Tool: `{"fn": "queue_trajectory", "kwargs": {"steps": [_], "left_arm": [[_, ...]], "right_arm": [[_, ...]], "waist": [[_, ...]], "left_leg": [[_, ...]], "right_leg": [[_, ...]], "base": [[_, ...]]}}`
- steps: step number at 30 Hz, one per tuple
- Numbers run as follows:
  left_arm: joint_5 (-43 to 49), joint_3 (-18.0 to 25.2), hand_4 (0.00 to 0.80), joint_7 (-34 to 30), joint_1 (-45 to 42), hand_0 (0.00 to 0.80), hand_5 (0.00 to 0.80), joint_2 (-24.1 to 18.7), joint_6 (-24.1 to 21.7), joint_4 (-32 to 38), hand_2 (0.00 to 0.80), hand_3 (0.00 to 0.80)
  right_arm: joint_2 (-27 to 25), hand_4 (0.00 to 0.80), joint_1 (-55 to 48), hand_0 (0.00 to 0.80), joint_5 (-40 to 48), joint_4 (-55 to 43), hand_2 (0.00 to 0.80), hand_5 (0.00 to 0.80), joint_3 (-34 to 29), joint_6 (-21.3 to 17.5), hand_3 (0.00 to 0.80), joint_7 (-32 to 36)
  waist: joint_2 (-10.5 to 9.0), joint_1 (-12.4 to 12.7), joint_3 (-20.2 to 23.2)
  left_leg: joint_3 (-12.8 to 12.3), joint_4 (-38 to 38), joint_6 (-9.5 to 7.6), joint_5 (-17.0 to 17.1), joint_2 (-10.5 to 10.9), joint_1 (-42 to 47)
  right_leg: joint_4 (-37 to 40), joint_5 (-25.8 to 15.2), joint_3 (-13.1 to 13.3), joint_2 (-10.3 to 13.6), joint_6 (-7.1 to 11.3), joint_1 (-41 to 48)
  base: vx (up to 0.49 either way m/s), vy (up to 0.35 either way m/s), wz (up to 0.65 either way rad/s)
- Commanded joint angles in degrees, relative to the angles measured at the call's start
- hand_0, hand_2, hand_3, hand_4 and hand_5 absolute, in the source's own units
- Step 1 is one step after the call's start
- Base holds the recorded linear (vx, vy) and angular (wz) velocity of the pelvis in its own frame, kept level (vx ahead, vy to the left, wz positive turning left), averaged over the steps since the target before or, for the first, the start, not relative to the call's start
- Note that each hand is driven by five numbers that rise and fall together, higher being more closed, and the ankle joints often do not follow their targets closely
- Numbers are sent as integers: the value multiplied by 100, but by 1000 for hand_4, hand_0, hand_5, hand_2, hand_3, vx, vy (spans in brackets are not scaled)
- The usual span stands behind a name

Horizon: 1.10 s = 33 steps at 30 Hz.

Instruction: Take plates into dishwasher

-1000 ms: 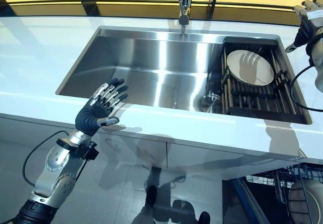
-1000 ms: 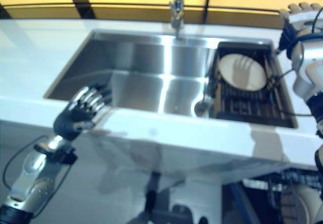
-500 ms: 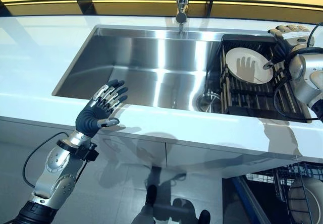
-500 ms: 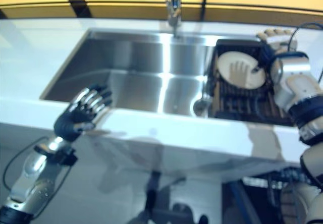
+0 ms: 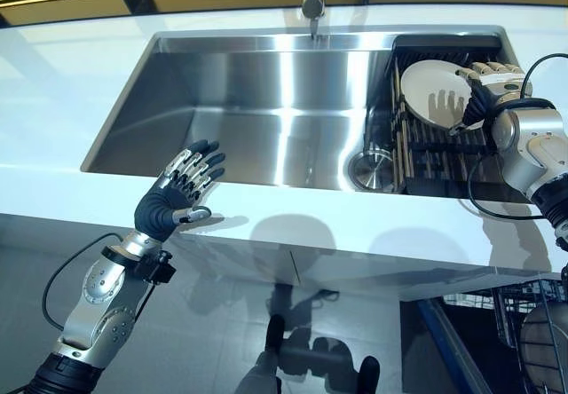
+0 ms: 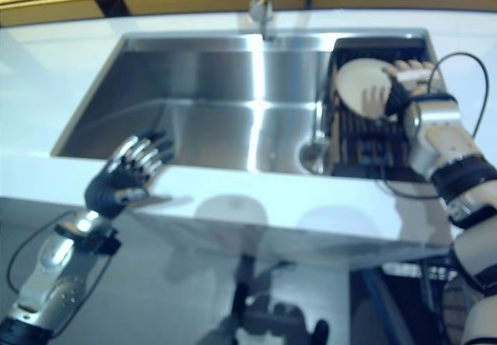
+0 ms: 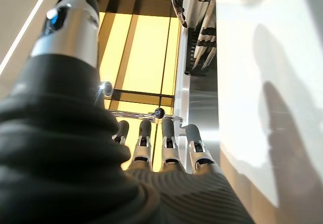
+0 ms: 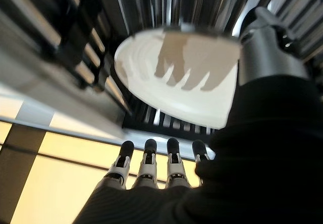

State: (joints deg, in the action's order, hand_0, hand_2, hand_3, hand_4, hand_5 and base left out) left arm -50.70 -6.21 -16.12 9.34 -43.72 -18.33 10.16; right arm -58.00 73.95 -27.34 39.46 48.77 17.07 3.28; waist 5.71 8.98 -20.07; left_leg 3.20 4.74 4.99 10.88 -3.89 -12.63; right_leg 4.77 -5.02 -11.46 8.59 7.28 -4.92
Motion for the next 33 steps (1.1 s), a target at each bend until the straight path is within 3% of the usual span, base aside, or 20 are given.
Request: {"fn": "queue_trajectory", "kwargs": {"steps": [1, 19, 26, 27, 29, 31, 32, 33], "left_arm": [[86, -55, 0, 87, 421, 0, 0, 41, -348, 242, 0, 0], [88, -62, 0, 118, 412, 0, 0, 35, -263, 228, 0, 0], [38, -59, 0, 40, 370, 0, 0, 4, -224, 240, 0, 0], [32, -59, 0, 48, 382, 0, 0, 3, -213, 242, 0, 0], [32, -60, 0, 50, 382, 0, 0, 3, -208, 237, 0, 0], [3, -63, 0, 49, 394, 0, 0, -31, -199, 224, 0, 0], [-10, -68, 0, 53, 406, 0, 0, -47, -194, 217, 0, 0], [-20, -75, 0, 58, 419, 0, 0, -59, -195, 203, 0, 0]], "right_arm": [[-165, 0, 666, 0, 29, -96, 0, 0, 179, 69, 0, -116], [-163, 0, 659, 0, 0, -282, 0, 0, 112, 99, 0, -134], [-123, 0, 777, 0, 179, -191, 0, 0, 111, 305, 0, -139], [-102, 66, 802, 66, 228, -127, 66, 66, 108, 308, 66, -159], [-92, 97, 824, 97, 268, -71, 97, 97, 104, 310, 97, -170], [-65, 339, 923, 339, 263, 85, 339, 339, 190, 355, 339, -159], [-54, 373, 971, 373, 242, 166, 373, 373, 228, 360, 373, -151], [-48, 480, 1021, 480, 242, 223, 480, 480, 266, 375, 480, -145]], "waist": [[-259, 55, -338], [-262, 65, -412], [-230, 112, -427], [-219, 121, -432], [-210, 128, -433], [-187, 153, -440], [-179, 161, -446], [-171, 167, -452]], "left_leg": [[-181, 26, 40, -276, -54, 115], [-211, 26, 21, -272, -62, 83], [-179, 26, 11, -258, -46, 34], [-176, 26, 11, -255, -43, 23], [-168, 26, 10, -253, -39, 15], [-161, 26, 13, -245, -35, -7], [-159, 26, 13, -243, -34, -17], [-154, 26, 11, -239, -32, -25]], "right_leg": [[-44, -586, -101, 377, 132, -492], [-69, -594, -135, 369, 141, -547], [-72, -599, -176, 383, 147, -573], [-73, -595, -185, 385, 148, -577], [-74, -592, -194, 387, 147, -579], [-81, -596, -218, 402, 151, -597], [-83, -597, -227, 408, 153, -604], [-85, -599, -231, 410, 154, -611]], "base": [[0, 0, 0], [0, 0, 0], [0, 0, 0], [0, 0, 0], [0, 0, 0], [4, -1, -2], [3, -6, -6], [2, -11, -5]]}}
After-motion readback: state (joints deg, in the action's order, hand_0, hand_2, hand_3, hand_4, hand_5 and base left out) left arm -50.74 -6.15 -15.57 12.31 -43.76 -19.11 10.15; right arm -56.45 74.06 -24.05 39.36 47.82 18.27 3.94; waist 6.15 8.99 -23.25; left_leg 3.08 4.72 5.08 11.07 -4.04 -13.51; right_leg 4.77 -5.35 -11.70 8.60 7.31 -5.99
